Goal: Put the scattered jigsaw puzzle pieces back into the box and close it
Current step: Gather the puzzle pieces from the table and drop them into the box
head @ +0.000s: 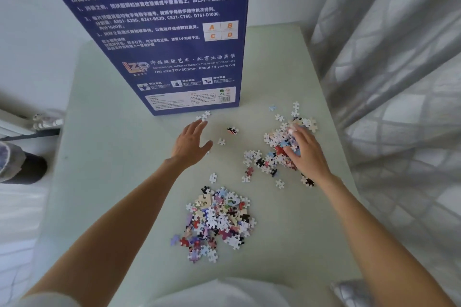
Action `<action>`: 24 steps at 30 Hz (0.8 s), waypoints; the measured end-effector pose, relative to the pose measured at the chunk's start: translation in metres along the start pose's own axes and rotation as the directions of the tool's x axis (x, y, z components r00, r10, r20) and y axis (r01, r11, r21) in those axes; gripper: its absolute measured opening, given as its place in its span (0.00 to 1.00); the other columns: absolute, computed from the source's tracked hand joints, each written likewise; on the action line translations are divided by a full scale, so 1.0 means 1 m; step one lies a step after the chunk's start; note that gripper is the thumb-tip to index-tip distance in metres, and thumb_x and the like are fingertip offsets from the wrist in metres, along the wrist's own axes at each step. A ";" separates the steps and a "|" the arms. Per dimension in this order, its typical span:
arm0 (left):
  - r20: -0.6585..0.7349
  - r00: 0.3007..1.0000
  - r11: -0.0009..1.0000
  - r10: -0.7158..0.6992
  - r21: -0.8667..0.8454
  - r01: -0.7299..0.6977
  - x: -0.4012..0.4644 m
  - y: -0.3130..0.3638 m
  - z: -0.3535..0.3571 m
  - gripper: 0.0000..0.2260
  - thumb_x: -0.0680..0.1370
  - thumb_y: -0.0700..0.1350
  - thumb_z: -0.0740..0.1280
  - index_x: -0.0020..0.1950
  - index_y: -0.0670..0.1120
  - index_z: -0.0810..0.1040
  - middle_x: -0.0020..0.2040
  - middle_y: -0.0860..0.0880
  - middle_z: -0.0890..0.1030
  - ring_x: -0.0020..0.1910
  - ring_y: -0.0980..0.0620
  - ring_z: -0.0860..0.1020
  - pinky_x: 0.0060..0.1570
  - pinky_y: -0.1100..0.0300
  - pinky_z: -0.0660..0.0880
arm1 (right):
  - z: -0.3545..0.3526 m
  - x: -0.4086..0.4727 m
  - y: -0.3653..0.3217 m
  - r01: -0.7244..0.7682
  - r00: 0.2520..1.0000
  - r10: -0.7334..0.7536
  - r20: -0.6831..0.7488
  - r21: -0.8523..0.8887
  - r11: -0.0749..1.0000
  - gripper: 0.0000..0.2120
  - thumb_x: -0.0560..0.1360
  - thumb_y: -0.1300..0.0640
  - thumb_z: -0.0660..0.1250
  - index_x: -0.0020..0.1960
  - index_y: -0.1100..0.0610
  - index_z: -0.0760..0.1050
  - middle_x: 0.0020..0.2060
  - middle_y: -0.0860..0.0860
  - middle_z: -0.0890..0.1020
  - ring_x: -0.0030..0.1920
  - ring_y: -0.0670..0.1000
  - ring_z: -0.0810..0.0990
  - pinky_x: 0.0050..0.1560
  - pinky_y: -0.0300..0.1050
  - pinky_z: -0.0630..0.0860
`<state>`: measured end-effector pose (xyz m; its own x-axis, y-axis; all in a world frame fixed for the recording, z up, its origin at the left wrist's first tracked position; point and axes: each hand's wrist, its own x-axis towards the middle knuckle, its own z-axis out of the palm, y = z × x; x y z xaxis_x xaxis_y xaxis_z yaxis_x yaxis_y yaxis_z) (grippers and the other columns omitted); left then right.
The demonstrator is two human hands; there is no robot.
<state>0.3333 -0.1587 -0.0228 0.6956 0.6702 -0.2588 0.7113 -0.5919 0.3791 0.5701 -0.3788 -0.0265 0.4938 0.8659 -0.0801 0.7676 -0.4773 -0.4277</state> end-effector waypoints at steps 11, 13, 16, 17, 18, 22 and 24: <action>0.006 1.000 0.993 -0.022 0.114 0.022 0.042 -0.005 0.036 0.30 0.80 0.59 0.53 0.77 0.48 0.48 0.78 0.51 0.48 0.76 0.49 0.46 0.73 0.49 0.43 | 0.022 0.092 0.034 -0.304 0.940 0.316 0.129 -0.103 0.947 0.29 0.79 0.40 0.48 0.76 0.48 0.45 0.76 0.51 0.42 0.75 0.56 0.39 0.70 0.62 0.36; 0.002 1.000 0.991 -0.017 0.135 0.016 0.042 -0.008 0.038 0.30 0.80 0.59 0.53 0.77 0.48 0.48 0.78 0.51 0.48 0.76 0.50 0.46 0.74 0.51 0.44 | 0.029 0.106 0.025 -0.229 0.954 0.249 0.167 -0.127 0.965 0.29 0.79 0.40 0.46 0.76 0.47 0.43 0.76 0.50 0.42 0.75 0.55 0.38 0.70 0.59 0.34; -0.004 1.000 0.988 0.000 0.154 0.001 0.041 -0.008 0.035 0.29 0.80 0.59 0.52 0.77 0.48 0.50 0.77 0.51 0.50 0.76 0.50 0.47 0.74 0.51 0.45 | 0.037 0.115 0.006 -0.054 0.968 0.096 0.234 -0.182 0.982 0.28 0.80 0.40 0.44 0.76 0.47 0.42 0.75 0.47 0.41 0.75 0.53 0.38 0.69 0.57 0.32; 0.002 1.000 0.988 0.012 0.156 -0.012 0.040 -0.007 0.034 0.29 0.80 0.59 0.52 0.77 0.48 0.50 0.77 0.51 0.51 0.76 0.50 0.47 0.74 0.51 0.45 | 0.040 0.113 0.000 -0.002 0.966 0.051 0.255 -0.192 0.981 0.28 0.80 0.40 0.43 0.76 0.47 0.42 0.75 0.47 0.41 0.75 0.52 0.38 0.69 0.56 0.32; 0.010 0.999 0.987 0.033 0.154 -0.034 0.038 -0.005 0.034 0.29 0.80 0.59 0.52 0.77 0.48 0.51 0.77 0.51 0.52 0.76 0.50 0.48 0.74 0.51 0.45 | 0.043 0.107 -0.005 0.053 0.961 0.004 0.276 -0.199 0.979 0.28 0.79 0.40 0.42 0.76 0.48 0.41 0.75 0.47 0.41 0.75 0.52 0.38 0.69 0.56 0.32; 0.054 0.989 0.982 0.140 0.120 -0.146 0.015 0.002 0.040 0.28 0.80 0.59 0.51 0.76 0.48 0.54 0.77 0.51 0.55 0.76 0.53 0.50 0.74 0.53 0.44 | 0.059 0.058 -0.036 0.262 0.910 -0.179 0.373 -0.183 0.948 0.32 0.77 0.37 0.38 0.75 0.51 0.39 0.74 0.48 0.38 0.74 0.50 0.36 0.72 0.56 0.35; 0.077 0.972 0.968 0.220 0.103 -0.227 -0.003 0.007 0.044 0.28 0.79 0.61 0.49 0.76 0.48 0.56 0.76 0.51 0.57 0.75 0.53 0.53 0.73 0.54 0.45 | 0.068 0.028 -0.056 0.356 0.866 -0.265 0.424 -0.149 0.923 0.33 0.77 0.36 0.37 0.76 0.53 0.42 0.74 0.50 0.38 0.73 0.49 0.35 0.73 0.55 0.36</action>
<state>0.3406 -0.1840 -0.0583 0.8408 0.4871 -0.2363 0.5410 -0.7716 0.3345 0.5135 -0.3180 -0.0658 0.0508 0.9401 -0.3372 0.9448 -0.1546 -0.2888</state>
